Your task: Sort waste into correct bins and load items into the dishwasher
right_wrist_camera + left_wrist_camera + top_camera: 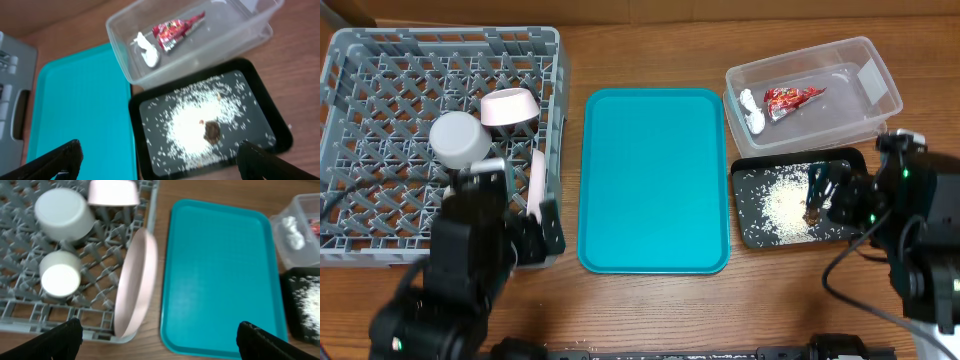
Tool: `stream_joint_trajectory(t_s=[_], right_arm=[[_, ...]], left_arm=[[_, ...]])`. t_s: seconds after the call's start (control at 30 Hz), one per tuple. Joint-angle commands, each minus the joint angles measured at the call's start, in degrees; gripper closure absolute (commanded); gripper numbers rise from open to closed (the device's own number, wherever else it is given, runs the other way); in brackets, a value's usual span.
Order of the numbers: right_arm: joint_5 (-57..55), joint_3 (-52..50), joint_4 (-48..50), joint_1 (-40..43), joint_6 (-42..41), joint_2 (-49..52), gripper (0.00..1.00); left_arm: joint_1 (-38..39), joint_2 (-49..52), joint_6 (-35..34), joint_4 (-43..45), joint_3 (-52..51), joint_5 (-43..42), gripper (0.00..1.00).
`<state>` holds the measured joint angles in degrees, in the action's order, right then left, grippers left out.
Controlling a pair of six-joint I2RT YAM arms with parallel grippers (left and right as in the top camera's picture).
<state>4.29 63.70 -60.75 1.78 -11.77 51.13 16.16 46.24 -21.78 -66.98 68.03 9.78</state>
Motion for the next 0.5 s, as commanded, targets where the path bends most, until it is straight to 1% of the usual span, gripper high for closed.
stream_joint_trajectory(t_s=[0.0,0.17,0.47], right_arm=[[-1.2,-0.8,-1.1,-0.2,-0.2,-2.0,0.00],[-1.3,-0.8,-2.7,-0.2,-0.2,-1.5,0.00],[-1.2,-0.8,-2.7,-0.2,-0.2,1.6,0.00]], left_arm=[[0.4,-5.4,-5.4,1.0,-6.4,5.1,0.00],[0.4,-7.2,-5.7,1.0,-10.7,5.2,0.00],[0.4,-5.2,-5.7,0.4,-11.7,5.2,0.00]])
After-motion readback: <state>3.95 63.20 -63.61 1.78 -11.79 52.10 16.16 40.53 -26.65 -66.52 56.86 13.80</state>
